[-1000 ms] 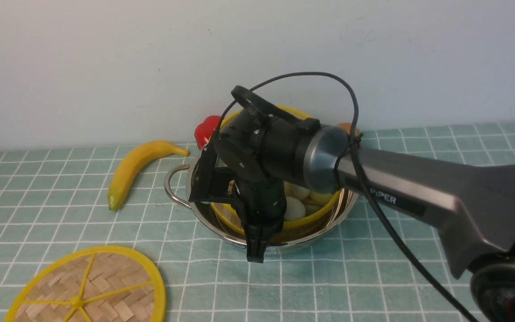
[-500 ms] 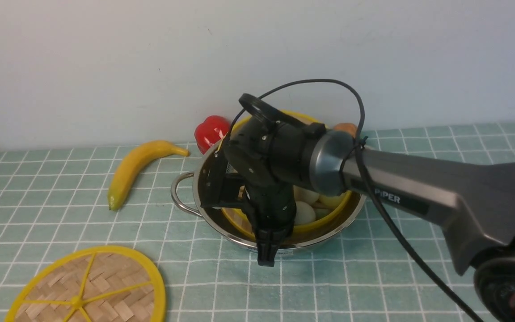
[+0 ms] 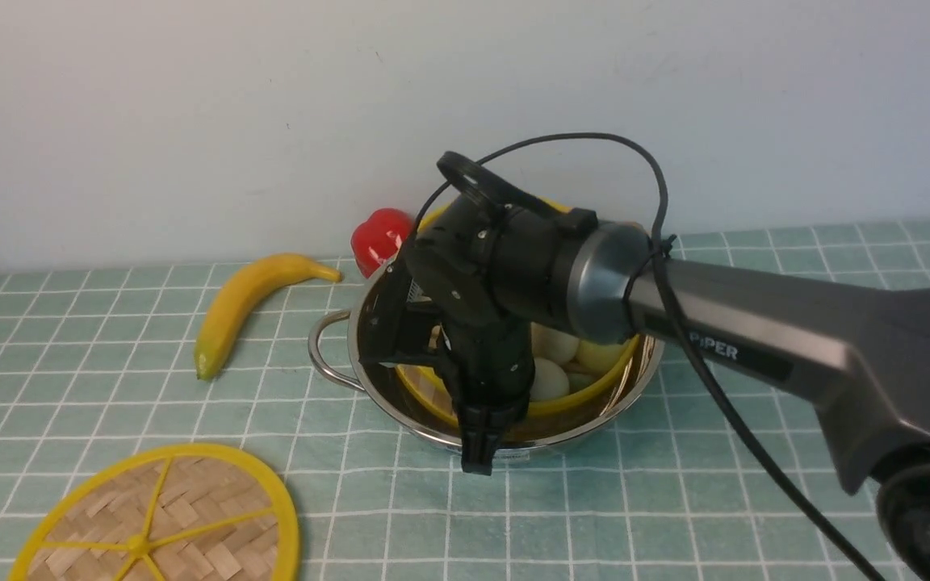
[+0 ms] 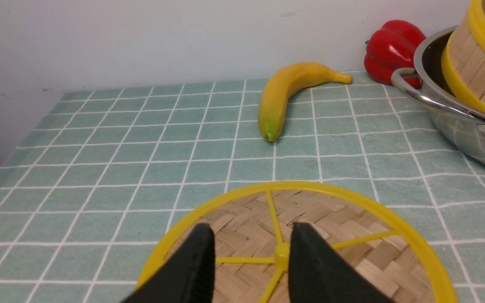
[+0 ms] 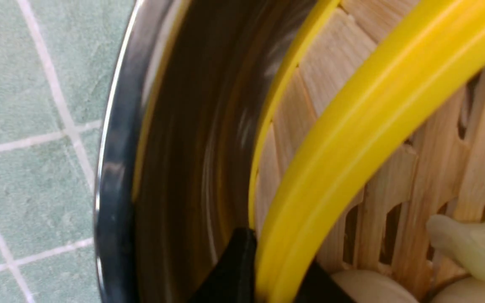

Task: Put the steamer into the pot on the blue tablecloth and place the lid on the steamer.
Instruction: 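Place the bamboo steamer basket of food into the steel pot with the right gripper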

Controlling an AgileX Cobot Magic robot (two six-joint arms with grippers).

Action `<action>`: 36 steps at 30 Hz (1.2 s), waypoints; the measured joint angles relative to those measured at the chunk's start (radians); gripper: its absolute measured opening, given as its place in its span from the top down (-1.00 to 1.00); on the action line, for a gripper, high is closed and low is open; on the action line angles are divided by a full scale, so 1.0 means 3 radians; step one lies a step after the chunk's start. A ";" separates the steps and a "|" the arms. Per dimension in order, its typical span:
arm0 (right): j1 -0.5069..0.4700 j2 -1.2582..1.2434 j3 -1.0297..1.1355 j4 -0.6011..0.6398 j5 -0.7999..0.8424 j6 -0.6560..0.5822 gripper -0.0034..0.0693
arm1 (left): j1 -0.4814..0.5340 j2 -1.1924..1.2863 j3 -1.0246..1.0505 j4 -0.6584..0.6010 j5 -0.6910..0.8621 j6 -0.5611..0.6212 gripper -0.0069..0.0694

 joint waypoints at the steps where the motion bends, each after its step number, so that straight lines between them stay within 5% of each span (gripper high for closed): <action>1: 0.0000 -0.0003 0.0000 0.0000 0.0000 0.0000 0.75 | 0.0000 0.0000 0.0000 0.0000 0.0000 0.0000 0.18; 25: 0.0000 -0.0003 0.0000 0.0124 0.0007 0.0007 0.73 | 0.0000 0.0000 0.0000 0.0000 0.0000 0.0000 0.18; 36: 0.0000 -0.0010 0.0000 0.0038 -0.0021 0.0000 0.24 | 0.0000 0.0000 0.0000 0.0000 0.0000 0.0000 0.18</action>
